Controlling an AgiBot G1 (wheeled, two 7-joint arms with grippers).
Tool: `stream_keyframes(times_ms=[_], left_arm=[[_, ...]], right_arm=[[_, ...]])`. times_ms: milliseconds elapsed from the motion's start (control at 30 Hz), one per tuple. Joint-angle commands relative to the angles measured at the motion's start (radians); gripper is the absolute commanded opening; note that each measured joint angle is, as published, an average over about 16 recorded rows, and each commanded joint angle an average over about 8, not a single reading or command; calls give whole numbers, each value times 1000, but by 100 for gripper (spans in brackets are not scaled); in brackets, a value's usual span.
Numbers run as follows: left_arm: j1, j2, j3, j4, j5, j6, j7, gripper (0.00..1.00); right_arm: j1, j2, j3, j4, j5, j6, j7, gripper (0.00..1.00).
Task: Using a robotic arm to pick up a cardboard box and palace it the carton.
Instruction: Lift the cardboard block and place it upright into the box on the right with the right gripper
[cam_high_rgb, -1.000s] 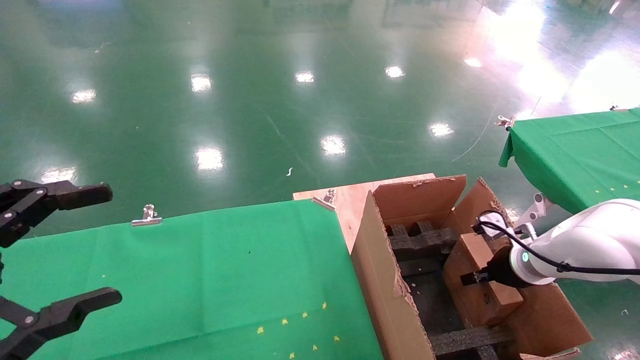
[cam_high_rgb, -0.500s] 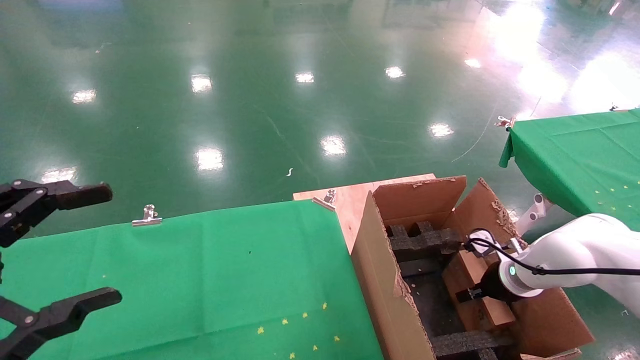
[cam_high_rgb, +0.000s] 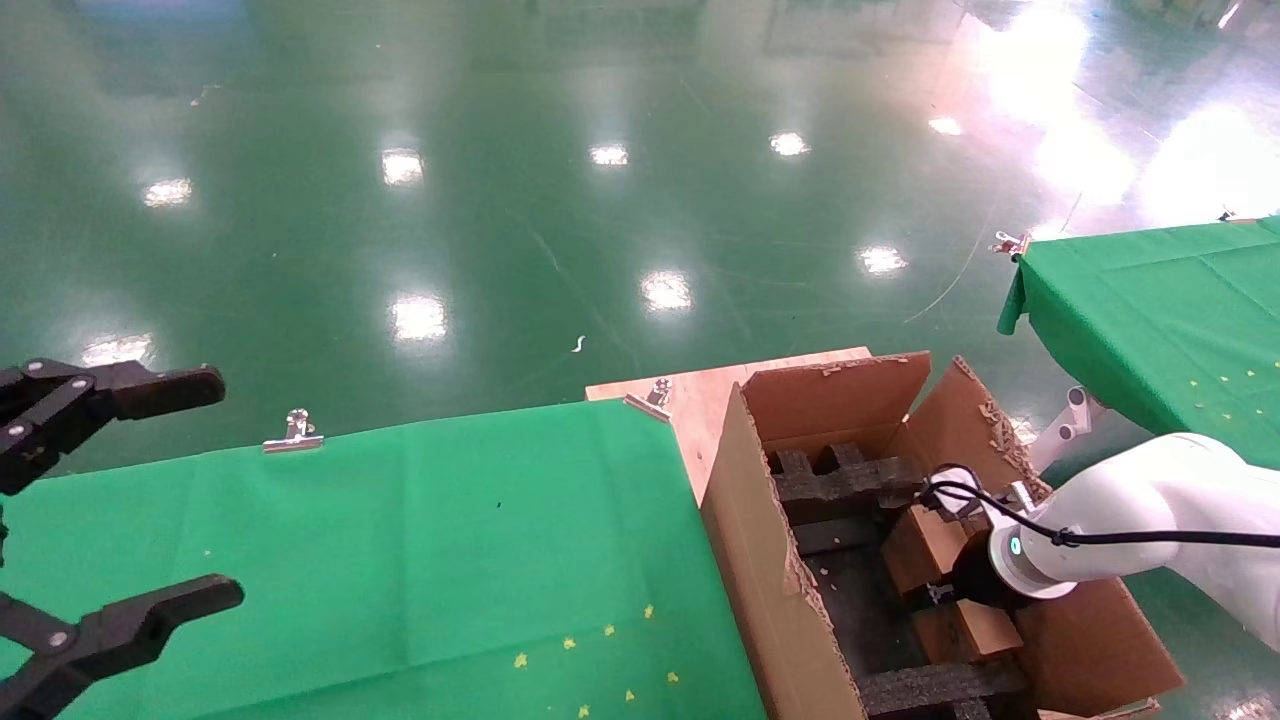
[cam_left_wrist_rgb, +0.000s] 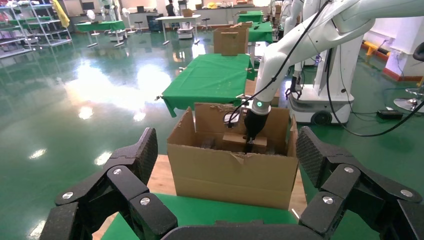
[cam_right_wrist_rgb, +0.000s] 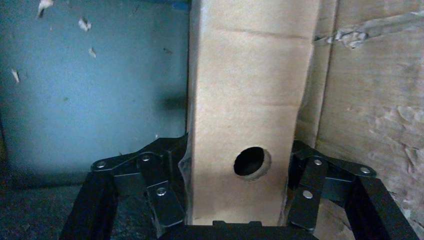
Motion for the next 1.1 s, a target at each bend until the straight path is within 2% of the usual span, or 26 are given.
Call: stream_keyframes(times_ms=[33, 767, 967, 1100], left_arm=[[0, 0, 0, 0, 0, 0, 0, 100], [0, 0, 0, 0, 0, 0, 0, 100], [0, 0, 0, 0, 0, 0, 0, 100], [0, 0, 0, 0, 0, 0, 0, 100]], right_arm=[[1, 0, -1, 2, -1, 0, -1, 100], [74, 27, 2, 32, -47, -6, 0, 100], [124, 55, 14, 83, -65, -1, 2, 100], [186, 91, 31, 162, -87, 13, -22, 100]])
